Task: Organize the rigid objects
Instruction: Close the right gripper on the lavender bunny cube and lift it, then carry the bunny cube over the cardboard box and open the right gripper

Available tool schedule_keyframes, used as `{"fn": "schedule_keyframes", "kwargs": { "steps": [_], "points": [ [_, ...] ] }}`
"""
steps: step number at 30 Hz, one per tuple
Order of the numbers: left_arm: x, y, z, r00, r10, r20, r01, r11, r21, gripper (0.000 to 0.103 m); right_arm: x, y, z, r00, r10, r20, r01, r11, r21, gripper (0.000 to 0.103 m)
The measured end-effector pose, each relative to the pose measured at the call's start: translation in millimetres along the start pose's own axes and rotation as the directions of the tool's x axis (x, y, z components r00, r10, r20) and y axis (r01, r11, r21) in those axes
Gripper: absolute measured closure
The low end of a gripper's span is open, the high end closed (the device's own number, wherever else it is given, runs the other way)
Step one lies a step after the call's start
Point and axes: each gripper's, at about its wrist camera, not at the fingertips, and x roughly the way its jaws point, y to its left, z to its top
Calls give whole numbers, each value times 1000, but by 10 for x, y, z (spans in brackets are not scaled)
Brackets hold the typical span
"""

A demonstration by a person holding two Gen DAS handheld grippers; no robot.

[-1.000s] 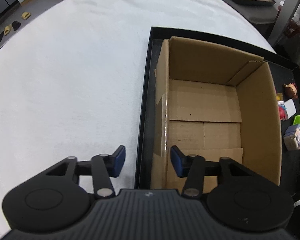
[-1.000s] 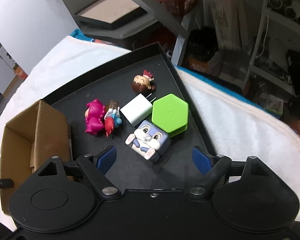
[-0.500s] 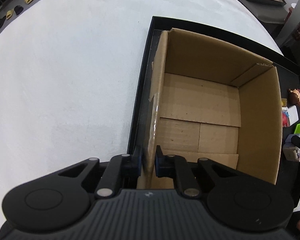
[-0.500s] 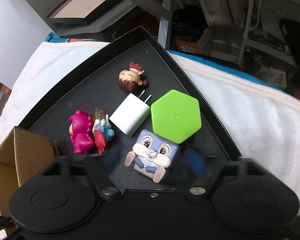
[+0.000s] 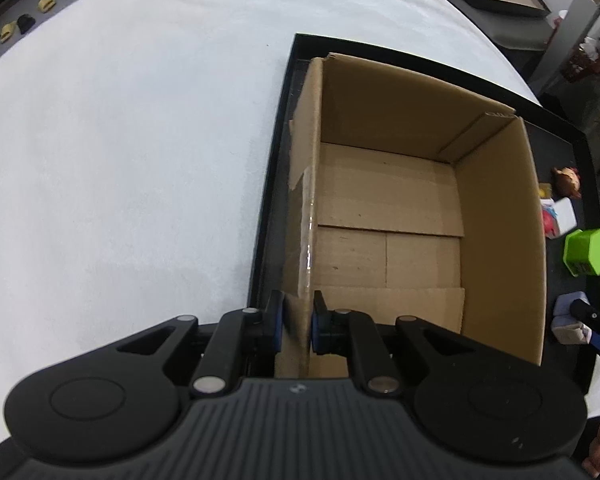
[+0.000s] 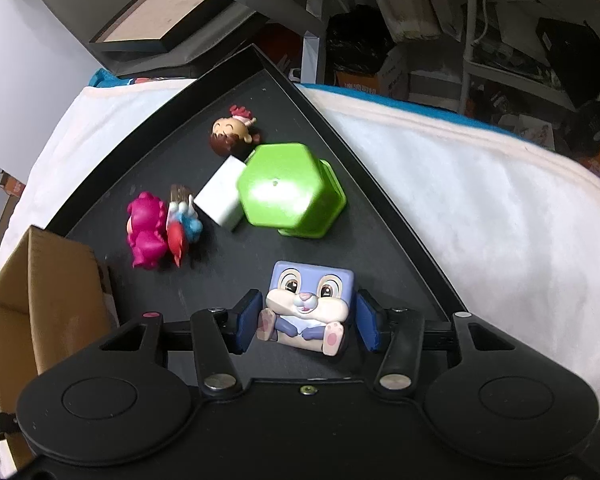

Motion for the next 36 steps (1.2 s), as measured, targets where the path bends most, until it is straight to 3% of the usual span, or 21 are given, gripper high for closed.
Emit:
{"fn": "schedule_keyframes", "kwargs": {
  "steps": [12, 24, 36],
  "points": [
    [-5, 13, -20, 1000, 1, 13, -1, 1000, 6, 90, -353, 207, 4, 994, 104, 38, -102, 993, -55, 58],
    [-19, 32, -48, 999, -21, 24, 20, 1000, 13, 90, -561, 368, 90, 992, 97, 83, -89, 992, -95, 58],
    [-27, 128, -34, 998, -55, 30, 55, 998, -9, 89, -770, 817, 105, 987, 96, 131, -67, 976, -208, 58]
  ]
}}
